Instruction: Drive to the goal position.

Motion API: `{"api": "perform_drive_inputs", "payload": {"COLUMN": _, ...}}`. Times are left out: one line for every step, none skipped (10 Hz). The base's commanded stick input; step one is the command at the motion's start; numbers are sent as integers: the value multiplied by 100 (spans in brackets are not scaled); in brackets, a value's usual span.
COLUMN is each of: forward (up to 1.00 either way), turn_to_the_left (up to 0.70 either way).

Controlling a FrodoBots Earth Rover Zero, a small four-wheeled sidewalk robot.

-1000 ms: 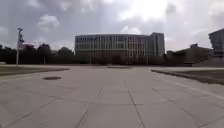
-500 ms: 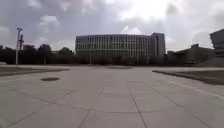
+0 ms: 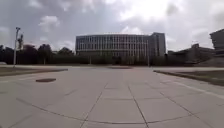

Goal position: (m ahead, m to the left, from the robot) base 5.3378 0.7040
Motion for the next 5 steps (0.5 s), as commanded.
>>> {"api": "perform_drive_inputs", "payload": {"forward": 50, "turn_to_the_left": -2}}
{"api": "perform_drive_inputs", "payload": {"forward": 50, "turn_to_the_left": -2}}
{"api": "perform_drive_inputs", "payload": {"forward": 50, "turn_to_the_left": -2}}
{"api": "perform_drive_inputs", "payload": {"forward": 50, "turn_to_the_left": -2}}
{"api": "perform_drive_inputs", "payload": {"forward": 50, "turn_to_the_left": -2}}
